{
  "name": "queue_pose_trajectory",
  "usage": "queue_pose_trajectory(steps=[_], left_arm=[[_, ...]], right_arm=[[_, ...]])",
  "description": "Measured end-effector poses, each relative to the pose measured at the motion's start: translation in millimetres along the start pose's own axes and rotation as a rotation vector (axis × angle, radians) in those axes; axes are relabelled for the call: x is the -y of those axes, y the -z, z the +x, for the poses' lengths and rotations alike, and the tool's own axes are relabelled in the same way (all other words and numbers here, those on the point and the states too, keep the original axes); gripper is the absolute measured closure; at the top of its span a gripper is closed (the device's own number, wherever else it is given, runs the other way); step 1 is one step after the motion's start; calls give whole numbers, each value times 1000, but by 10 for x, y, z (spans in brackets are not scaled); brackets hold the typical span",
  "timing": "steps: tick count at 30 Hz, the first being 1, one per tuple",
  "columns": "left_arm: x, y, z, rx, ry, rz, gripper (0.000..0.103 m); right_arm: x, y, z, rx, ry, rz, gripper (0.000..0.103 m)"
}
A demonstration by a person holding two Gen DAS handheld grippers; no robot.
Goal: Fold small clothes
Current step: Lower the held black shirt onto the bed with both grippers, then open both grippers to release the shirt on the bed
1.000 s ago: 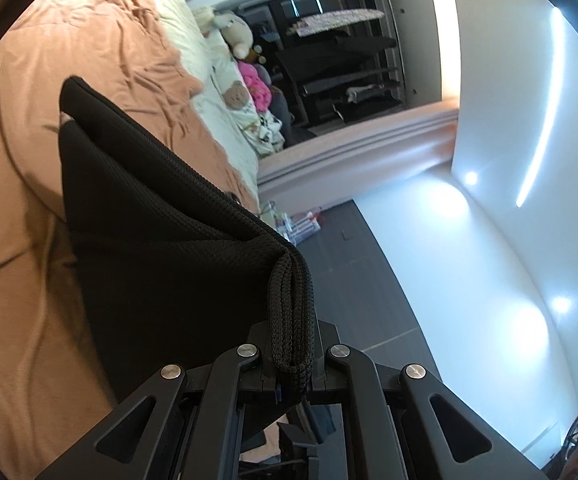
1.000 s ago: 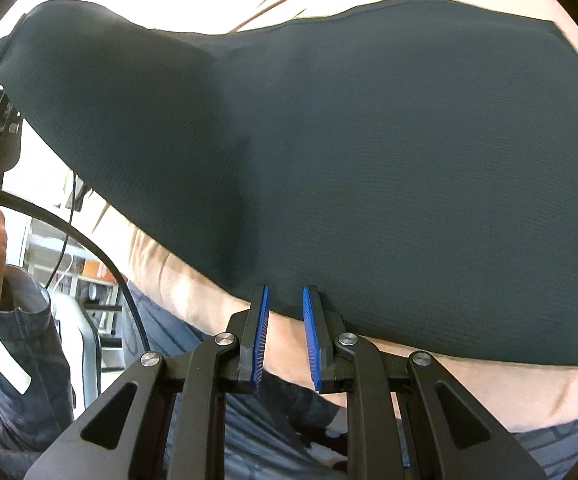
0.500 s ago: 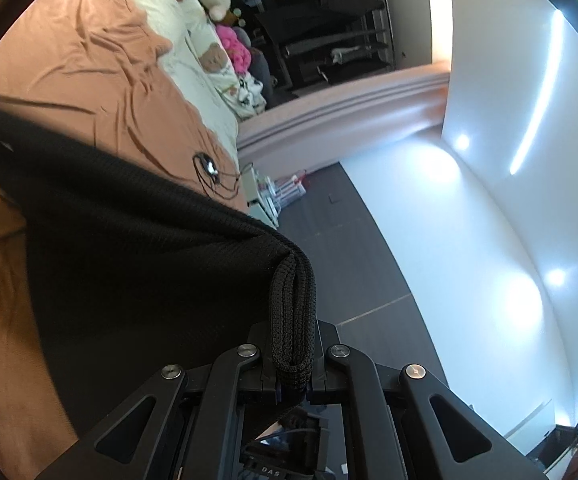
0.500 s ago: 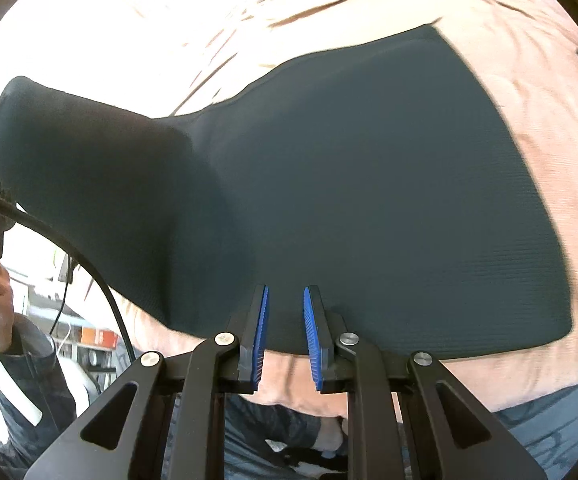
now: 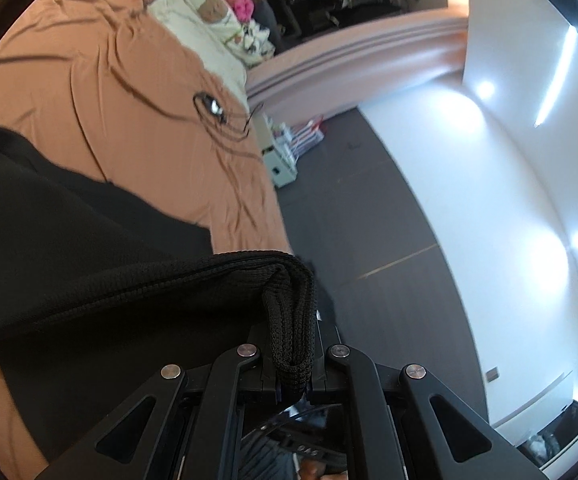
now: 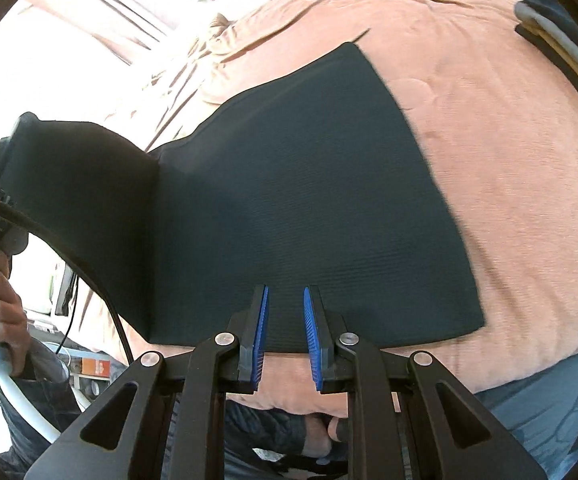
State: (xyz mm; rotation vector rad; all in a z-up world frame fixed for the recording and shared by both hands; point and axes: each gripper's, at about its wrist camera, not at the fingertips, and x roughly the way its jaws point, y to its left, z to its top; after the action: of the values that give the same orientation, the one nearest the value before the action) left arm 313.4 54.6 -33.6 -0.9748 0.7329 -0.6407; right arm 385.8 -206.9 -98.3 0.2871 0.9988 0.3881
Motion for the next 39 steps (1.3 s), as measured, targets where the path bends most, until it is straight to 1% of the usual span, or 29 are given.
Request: queue_pose_trajectory(steps=[7,11,16,19,21,23,24,25,26,27,28,29,31,33,36,39], left_arm=[[-95,217,466,-116,-48,-10,96],[-106,321,718,-182,-77,5,96],[-76,472,1015,-266,-86,25,96],[-70,625,1213,-325,-79,26,96],[-83,728,1361,-359,-92,27,95],[-125,806,1500,-388,-132,26,90],[-144,826,1531,-400,-139,22,82],[-161,836,1555,-411,-138,13,68],[-181,837,1549,-414,-132,0,59],[-189,820,1545,-408,-133,-5,38],[-191,792,1517,-396,-139,-6,23],[-183,750,1460,-379,-139,-6,19],[-176,659,1334,-352,-127,-3,18],[-199,586,1221,-328,-139,-4,18],[-271,494,994,-290,-176,-11,18],[-363,435,769,-258,-228,-18,18]], right_arm=[[85,22,-128,3,10,-5,88],[200,66,-176,-9,24,11,87],[327,128,-258,-14,42,41,87],[351,159,-307,-16,48,41,87],[361,180,-332,-20,53,33,87],[383,207,-371,-22,58,30,87],[403,222,-394,-21,58,33,86],[426,235,-417,-20,58,39,84],[448,245,-436,-19,58,44,78],[459,252,-450,-17,59,45,75],[461,257,-469,-16,58,42,68],[443,257,-484,-15,57,36,60],[406,251,-512,-7,44,20,54],[365,234,-511,7,26,7,53],[341,216,-440,-7,5,3,53],[330,197,-342,-22,8,-14,53]])
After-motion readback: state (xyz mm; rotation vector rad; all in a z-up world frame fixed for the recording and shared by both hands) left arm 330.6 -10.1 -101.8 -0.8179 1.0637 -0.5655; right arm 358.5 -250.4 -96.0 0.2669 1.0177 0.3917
